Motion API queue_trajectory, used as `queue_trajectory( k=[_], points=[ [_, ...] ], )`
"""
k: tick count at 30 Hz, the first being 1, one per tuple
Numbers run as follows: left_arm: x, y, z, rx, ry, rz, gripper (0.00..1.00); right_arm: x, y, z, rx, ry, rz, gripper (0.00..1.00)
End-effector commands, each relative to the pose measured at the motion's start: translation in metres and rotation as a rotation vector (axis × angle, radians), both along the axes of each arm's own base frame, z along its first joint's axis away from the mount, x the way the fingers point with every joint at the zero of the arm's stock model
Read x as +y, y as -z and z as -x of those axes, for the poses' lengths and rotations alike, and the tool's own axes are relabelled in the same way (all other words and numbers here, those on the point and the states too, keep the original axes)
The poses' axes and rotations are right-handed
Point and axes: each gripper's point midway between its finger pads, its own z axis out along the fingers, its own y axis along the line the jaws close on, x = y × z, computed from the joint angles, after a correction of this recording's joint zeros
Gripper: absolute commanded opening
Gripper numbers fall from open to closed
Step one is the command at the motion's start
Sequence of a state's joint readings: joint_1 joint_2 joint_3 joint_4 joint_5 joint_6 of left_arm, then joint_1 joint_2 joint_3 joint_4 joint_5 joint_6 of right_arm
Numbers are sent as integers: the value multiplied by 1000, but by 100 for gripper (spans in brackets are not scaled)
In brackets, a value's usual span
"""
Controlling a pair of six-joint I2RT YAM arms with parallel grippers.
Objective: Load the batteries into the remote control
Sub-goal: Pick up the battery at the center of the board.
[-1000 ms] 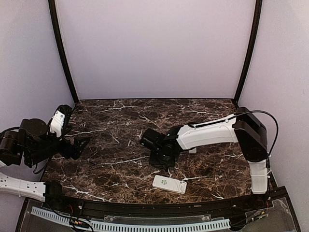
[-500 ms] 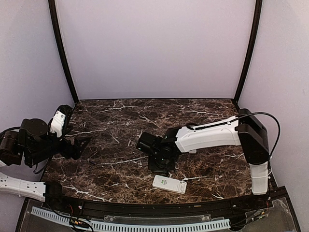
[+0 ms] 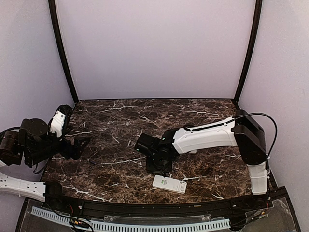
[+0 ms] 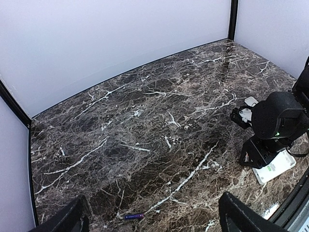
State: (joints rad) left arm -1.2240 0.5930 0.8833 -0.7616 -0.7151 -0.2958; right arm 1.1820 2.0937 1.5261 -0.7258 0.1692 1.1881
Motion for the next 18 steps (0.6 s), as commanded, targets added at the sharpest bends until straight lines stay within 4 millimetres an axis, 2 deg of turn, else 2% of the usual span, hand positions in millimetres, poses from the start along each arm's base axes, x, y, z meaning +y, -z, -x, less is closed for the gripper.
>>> queue_trajectory(
  k=[1, 4, 10, 12, 18],
  points=[
    [5, -4, 2, 1, 0, 1, 92, 1, 13, -2, 7, 32, 17, 41],
    [6, -4, 2, 0, 0, 3, 92, 0, 17, -2, 11, 29, 30, 38],
    [7, -5, 3, -2, 0, 12, 92, 0, 21, -1, 13, -6, 34, 24],
    [8, -6, 3, -4, 0, 14, 92, 5, 21, -1, 12, -38, 19, 18],
    [9, -6, 3, -6, 0, 19, 92, 25, 24, 4, 39, -126, -35, 15]
  ],
)
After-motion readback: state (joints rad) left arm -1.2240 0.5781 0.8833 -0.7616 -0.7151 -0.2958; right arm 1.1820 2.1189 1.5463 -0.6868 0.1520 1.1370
